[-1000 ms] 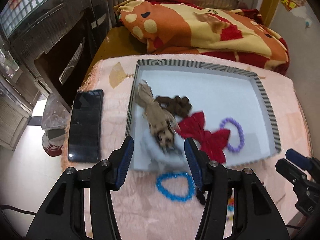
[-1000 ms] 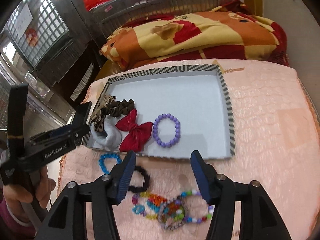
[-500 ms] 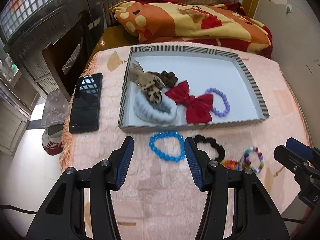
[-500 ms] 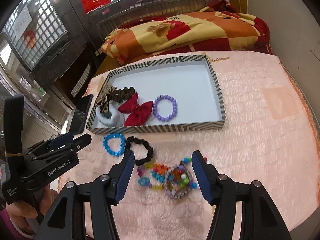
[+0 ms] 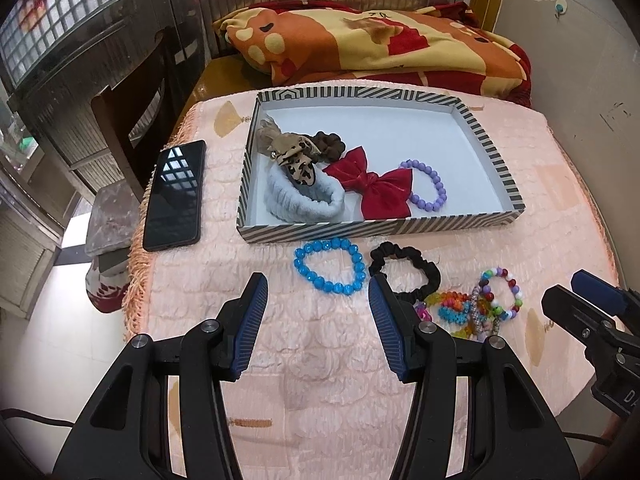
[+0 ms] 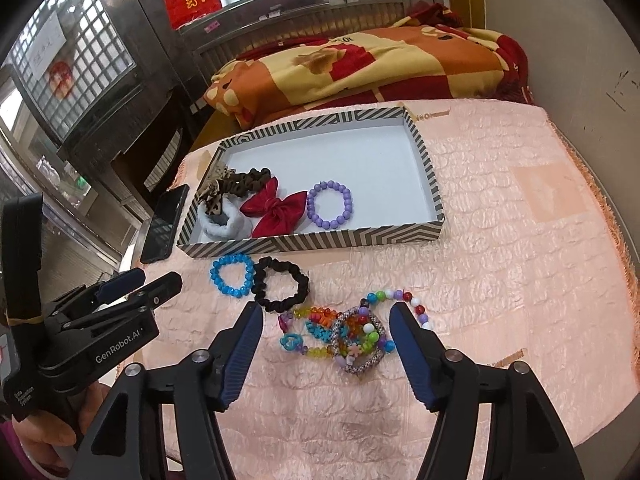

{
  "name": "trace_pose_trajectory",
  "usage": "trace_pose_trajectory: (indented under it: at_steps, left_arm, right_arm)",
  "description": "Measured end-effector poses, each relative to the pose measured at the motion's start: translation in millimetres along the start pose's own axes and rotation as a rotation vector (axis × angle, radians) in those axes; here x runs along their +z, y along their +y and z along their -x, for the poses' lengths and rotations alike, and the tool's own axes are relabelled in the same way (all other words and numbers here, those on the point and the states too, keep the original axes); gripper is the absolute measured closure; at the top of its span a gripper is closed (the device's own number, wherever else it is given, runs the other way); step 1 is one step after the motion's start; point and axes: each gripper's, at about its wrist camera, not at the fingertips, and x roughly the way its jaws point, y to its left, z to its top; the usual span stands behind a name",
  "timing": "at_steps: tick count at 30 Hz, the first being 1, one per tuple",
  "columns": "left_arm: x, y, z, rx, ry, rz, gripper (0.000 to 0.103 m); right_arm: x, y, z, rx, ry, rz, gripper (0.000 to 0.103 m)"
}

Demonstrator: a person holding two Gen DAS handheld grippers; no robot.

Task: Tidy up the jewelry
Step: 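Withdraw both tools from the tray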

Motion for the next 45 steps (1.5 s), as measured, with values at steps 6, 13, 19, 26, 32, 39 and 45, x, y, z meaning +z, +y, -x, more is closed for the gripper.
trace_pose_trajectory:
  at_steps: [6,13,19,26,32,39,45]
  left_arm:
    - [-5.8,-0.2,1.6,0.001,0.003,-0.002,0.051]
    - [-8.2,-1.0,2.5,-0.001,0.007,0.001,0.051]
    - [-8.6,-4.6,1.7,-0.007,0.014,-0.006,0.051]
    - [-8.1,1.3,-4.7,-0.054,0.054,0.016,0.051]
    - [-14.7,28.8,-17.9,-0.109,0.102,0.061,0.044]
    - [-20.0,48.7,-41.1,-0.129,0.165,0.123,0.044]
    - [-8.6,51.4,-56.8,-0.126,0.174,0.146,0.044]
  right_arm:
    - [-1.8,1.1,1.2,-0.001,-0.001,0.0,0.038]
    - [-2.6,0.2,1.9,-0.005,0.0,0.002,0.038]
    - [-3.1,-2.5,1.0,-0.008,0.007,-0.002,0.038]
    - [-6.5,-8.9,-4.4,-0.018,0.023,-0.007,0.037]
    - [-12.8,-19.3,-12.6,-0.033,0.049,-0.028,0.037]
    - [-15.4,-29.9,-25.5,-0.05,0.077,-0.043,0.037]
    - [-5.7,-19.5,-35.8,-0.042,0.085,0.012,0.037]
